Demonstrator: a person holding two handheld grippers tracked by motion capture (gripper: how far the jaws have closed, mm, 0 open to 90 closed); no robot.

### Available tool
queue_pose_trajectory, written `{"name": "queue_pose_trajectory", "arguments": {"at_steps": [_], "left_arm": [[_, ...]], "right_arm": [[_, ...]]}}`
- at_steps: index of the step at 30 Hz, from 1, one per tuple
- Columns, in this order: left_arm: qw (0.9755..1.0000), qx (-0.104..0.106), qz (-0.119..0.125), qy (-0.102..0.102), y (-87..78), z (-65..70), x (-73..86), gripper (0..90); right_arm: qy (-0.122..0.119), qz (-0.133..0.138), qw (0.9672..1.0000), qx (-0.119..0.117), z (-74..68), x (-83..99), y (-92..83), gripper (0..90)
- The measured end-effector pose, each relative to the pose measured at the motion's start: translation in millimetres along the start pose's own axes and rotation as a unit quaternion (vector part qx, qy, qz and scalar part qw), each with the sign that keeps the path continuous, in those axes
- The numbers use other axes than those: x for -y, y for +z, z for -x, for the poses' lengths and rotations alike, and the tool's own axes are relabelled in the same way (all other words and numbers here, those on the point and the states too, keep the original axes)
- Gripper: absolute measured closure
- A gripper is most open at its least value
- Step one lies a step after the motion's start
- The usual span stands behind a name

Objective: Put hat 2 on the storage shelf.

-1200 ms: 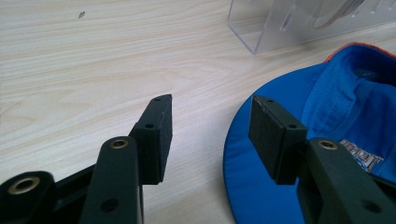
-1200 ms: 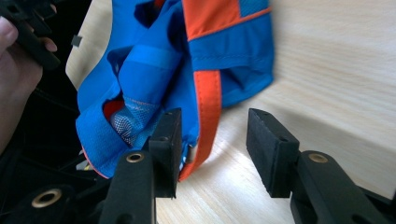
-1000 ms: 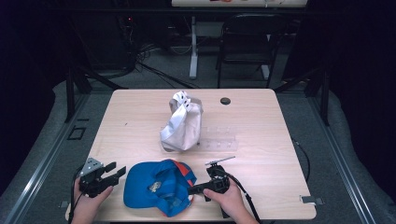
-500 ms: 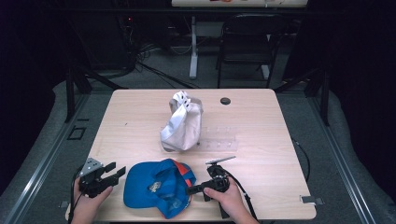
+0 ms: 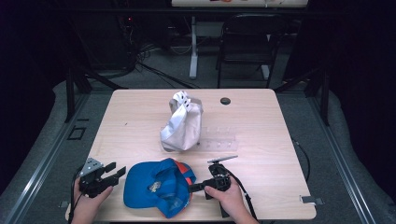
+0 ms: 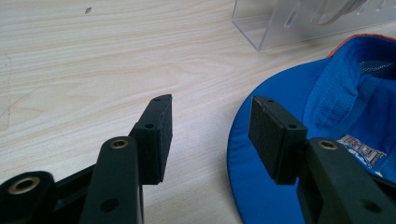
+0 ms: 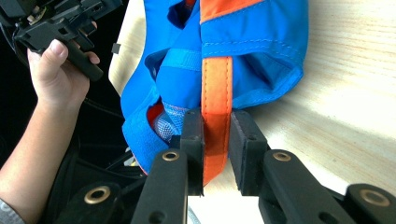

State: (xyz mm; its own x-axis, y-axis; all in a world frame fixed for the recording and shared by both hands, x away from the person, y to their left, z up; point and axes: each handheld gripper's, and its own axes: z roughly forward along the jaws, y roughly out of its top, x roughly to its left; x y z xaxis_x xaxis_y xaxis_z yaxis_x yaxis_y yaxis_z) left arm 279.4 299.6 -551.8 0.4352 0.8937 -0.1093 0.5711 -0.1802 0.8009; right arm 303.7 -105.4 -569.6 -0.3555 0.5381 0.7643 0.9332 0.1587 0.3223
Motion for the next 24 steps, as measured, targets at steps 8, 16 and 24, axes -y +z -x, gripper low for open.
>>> {"name": "queue_pose_trajectory", "arguments": {"at_steps": [8, 16, 24], "left_arm": [[1.0000, 0.000, 0.000, 0.000, 0.1, 0.1, 0.0, 50.3], [1.0000, -0.001, 0.001, 0.000, 0.1, -0.5, -0.1, 50.3], [1.0000, -0.001, 0.003, -0.001, 0.2, -1.0, 0.1, 50.3]], "right_arm": [[0.010, 0.009, 0.9999, 0.001, -0.4, -0.7, -4.3, 77.4], [0.012, 0.014, 0.9998, 0.003, -0.3, -0.8, -5.9, 77.5], [0.009, 0.023, 0.9997, 0.002, -2.7, -2.4, -11.4, 77.6]]}}
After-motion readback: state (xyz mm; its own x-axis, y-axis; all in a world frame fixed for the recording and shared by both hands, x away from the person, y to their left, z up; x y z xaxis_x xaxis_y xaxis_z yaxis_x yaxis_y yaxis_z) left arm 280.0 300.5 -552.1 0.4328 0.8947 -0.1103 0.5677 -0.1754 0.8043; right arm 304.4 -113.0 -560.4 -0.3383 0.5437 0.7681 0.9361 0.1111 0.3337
